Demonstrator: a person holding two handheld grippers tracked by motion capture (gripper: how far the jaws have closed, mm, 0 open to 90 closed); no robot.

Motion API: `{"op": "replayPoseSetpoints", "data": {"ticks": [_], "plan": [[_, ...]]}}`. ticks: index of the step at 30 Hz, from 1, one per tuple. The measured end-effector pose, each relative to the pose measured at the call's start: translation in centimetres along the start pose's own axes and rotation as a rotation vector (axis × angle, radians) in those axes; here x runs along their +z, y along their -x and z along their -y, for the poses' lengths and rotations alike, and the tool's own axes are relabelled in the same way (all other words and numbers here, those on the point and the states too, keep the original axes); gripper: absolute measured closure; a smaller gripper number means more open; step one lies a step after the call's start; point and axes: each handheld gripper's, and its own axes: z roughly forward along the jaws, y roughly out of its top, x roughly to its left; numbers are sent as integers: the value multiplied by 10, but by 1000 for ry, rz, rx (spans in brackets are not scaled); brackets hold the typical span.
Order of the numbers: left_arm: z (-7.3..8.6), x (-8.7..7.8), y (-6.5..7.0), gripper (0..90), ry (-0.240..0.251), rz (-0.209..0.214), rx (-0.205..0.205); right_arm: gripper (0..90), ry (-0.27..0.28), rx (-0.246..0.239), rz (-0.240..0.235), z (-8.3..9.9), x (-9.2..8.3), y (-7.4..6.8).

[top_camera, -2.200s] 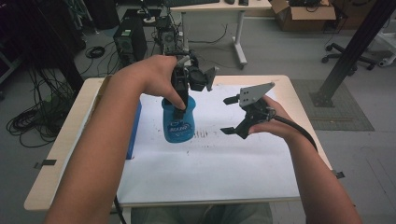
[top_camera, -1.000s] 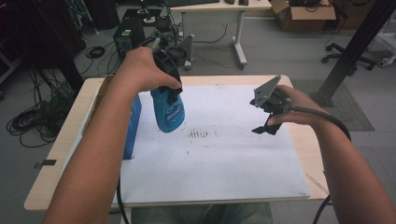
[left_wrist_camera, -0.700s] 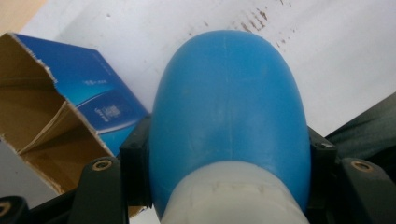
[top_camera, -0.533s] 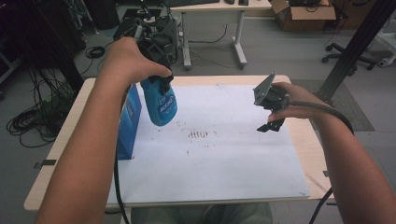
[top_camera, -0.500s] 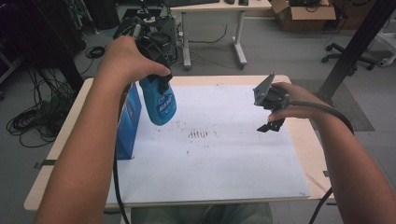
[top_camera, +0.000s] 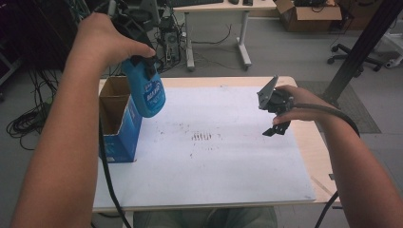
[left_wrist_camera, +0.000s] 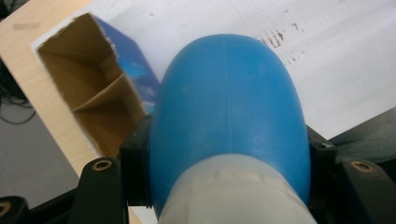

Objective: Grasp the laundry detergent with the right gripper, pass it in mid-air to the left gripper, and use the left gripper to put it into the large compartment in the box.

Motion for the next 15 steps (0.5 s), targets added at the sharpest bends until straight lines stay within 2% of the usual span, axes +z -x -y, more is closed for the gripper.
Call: {"op": "replayPoseSetpoints", "data": {"ticks": [9, 15], "plan": [[13, -22, -26, 380, 22, -39, -94, 31, -13, -7, -23, -2, 6, -1], [22, -31, -39, 380, 31, -38, -125, 33, -12, -7, -28, -3, 9, 0]]}}
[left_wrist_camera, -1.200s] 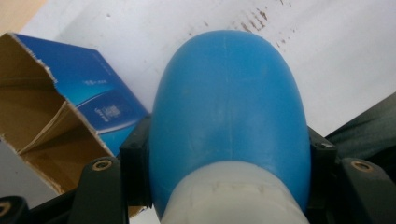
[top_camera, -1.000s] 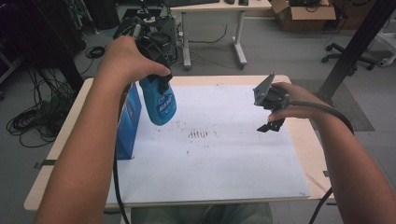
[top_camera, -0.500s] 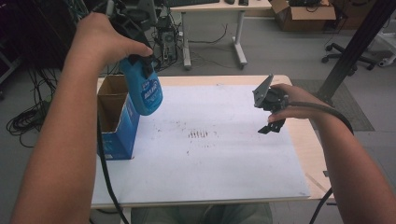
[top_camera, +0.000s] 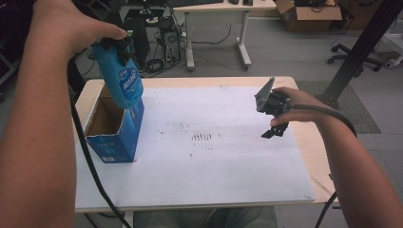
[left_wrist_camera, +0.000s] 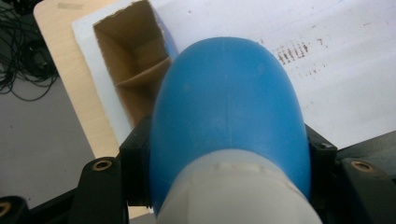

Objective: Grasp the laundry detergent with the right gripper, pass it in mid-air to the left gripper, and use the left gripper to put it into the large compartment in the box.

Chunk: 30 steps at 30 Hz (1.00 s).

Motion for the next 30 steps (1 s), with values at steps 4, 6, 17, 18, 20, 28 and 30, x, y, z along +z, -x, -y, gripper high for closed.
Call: {"op": "replayPoseSetpoints", "data": {"ticks": [4, 6, 17, 18, 20, 28, 30], "plan": [[5, -7, -10, 380, 4, -11, -35, 32, 3, 2, -1, -1, 0, -1], [7, -9, -14, 380, 2, -16, -52, 33, 4, 0, -3, -1, 0, -1], [18, -2, -40, 379, 3, -27, -167, 33, 4, 0, -12, 0, 0, -3], [19, 1, -43, 379, -2, -31, -176, 33, 5, 0, -13, -1, 0, -3], [20, 5, -46, 379, -4, -35, -187, 33, 9, 0, -11, -2, 0, -4], [24, 22, -57, 379, -22, -42, -230, 33, 18, -10, -8, -9, -2, -4], [25, 26, -58, 379, -19, -45, -236, 33, 17, -13, -7, -10, -2, -5]]}}
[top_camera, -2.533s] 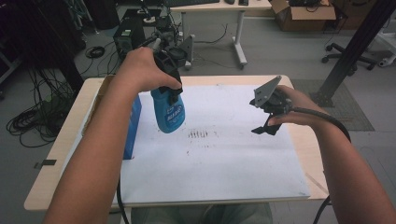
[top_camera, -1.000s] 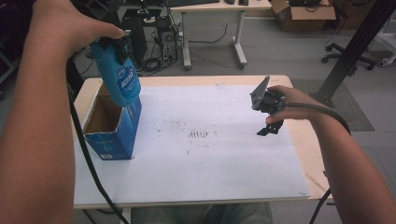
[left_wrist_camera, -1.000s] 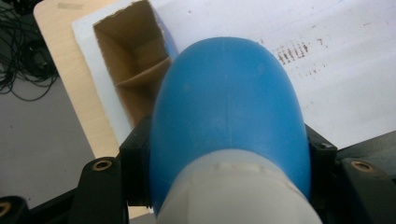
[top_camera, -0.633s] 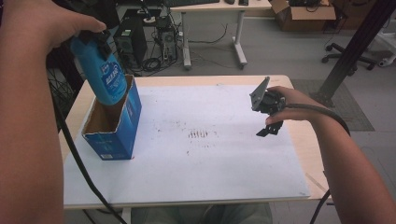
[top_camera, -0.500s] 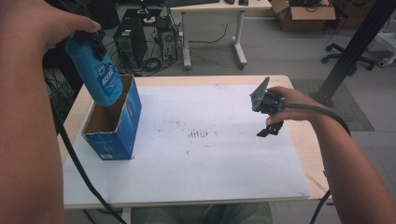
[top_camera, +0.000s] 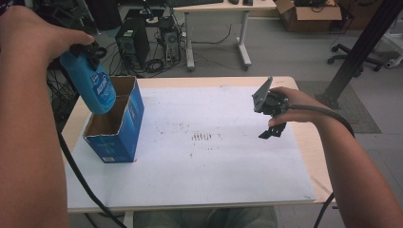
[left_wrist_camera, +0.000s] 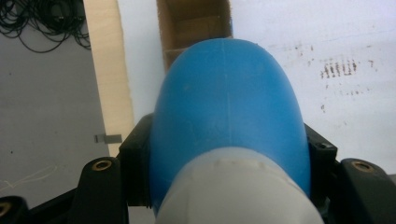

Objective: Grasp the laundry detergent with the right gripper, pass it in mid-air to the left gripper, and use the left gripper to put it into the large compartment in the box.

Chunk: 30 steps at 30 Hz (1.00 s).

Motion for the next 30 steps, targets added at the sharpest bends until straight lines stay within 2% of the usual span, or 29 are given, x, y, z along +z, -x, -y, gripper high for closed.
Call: {"op": "replayPoseSetpoints", "data": {"ticks": [9, 20, 30], "plan": [[2, 23, -9, 379, -17, -5, -7, 32, 0, -4, -2, -3, 0, -1], [4, 53, -12, 379, -38, -16, -27, 32, 0, -7, -2, -4, -2, -2], [7, 77, -12, 379, -55, -8, -23, 33, 1, -12, -3, -6, 0, -3]]}}
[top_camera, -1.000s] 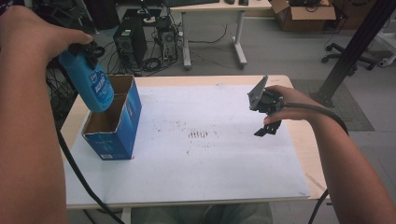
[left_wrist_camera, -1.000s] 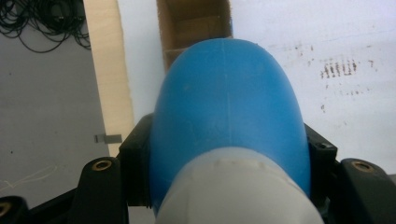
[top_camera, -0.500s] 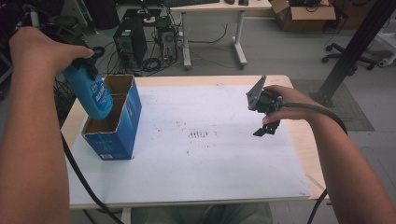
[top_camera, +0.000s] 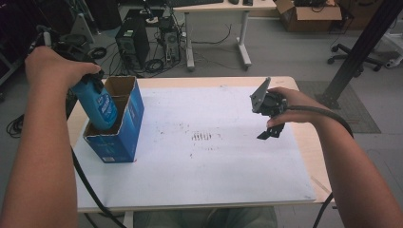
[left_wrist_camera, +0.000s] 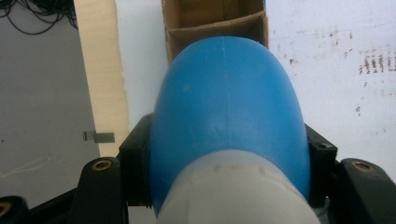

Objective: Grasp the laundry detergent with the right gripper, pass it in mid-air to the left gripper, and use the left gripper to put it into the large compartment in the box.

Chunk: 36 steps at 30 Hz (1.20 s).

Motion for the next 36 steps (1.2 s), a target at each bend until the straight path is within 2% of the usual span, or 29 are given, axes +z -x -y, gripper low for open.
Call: {"op": "replayPoseSetpoints", "data": {"ticks": [9, 23, 36], "plan": [[0, 20, 1, 379, -11, -4, 9, 33, -3, -21, 5, -5, -3, -4], [4, 57, 1, 379, -38, -14, 15, 33, -17, -21, 0, -6, -4, -3], [3, 83, 11, 378, -58, -29, 36, 33, -19, -11, -6, -4, -2, -3]]}}
